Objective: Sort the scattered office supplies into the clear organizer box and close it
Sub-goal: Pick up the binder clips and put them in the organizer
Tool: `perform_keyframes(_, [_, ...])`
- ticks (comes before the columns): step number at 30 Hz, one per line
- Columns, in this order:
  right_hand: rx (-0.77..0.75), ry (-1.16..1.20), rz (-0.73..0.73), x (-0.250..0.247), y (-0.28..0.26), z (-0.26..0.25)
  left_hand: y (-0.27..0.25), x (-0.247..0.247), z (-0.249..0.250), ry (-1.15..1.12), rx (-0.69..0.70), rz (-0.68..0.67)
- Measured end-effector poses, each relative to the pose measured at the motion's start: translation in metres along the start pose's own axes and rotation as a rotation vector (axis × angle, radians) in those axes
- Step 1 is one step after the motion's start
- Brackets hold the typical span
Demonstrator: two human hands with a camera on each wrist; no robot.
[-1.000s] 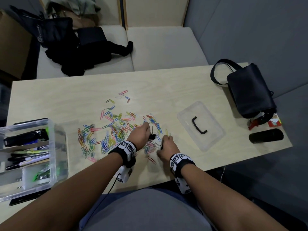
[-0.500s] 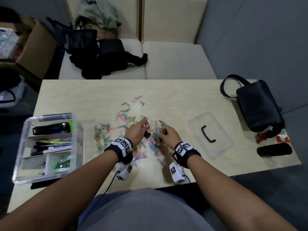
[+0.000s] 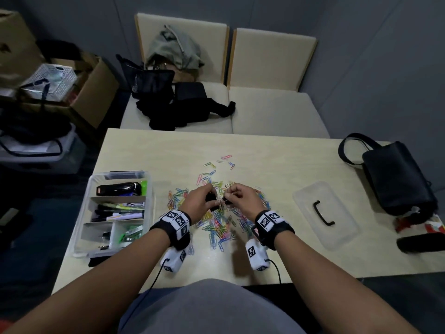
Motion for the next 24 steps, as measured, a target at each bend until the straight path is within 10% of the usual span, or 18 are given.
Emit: perform_keyframes(24, [-0.242, -0.323, -0.059, 0.125, -0.001, -0.072, -0.067, -0.126, -0.091, 0.099, -0.040, 0.079])
Point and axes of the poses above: each hand's wrist, its own y-axis towards the middle knuckle, its own x-axis out of the palm, z = x × y, the point moved 6 cm from there along y, towards the middle knuckle, and after that the axes turned 4 degrees about x, right-handed, at the moved point
